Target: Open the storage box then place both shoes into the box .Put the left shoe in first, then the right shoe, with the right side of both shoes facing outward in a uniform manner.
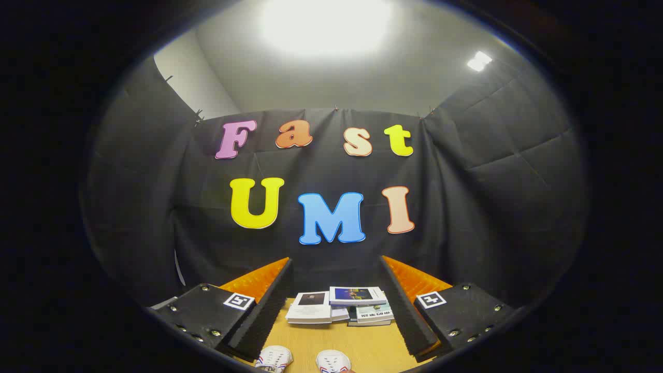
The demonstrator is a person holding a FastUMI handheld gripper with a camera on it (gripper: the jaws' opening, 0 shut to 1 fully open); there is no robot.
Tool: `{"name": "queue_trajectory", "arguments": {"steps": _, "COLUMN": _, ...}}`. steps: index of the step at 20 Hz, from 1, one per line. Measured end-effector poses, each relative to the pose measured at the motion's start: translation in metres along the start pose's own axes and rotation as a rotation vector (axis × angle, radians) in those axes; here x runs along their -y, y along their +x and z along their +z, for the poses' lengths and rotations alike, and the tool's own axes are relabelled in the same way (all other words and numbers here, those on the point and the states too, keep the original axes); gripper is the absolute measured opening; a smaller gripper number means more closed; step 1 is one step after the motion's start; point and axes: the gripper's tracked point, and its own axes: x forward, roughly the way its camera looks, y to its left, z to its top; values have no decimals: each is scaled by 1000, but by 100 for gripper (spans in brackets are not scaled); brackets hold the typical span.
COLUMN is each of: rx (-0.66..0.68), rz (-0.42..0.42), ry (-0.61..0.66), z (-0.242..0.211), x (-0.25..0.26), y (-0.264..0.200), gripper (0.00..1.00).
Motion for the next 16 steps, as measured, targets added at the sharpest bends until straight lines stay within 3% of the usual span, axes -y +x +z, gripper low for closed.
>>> {"name": "queue_trajectory", "arguments": {"steps": 16, "rx": -34, "rz": 33, "ry": -26, "z": -17, "x": -7, "y": -13, "gripper": 98}}
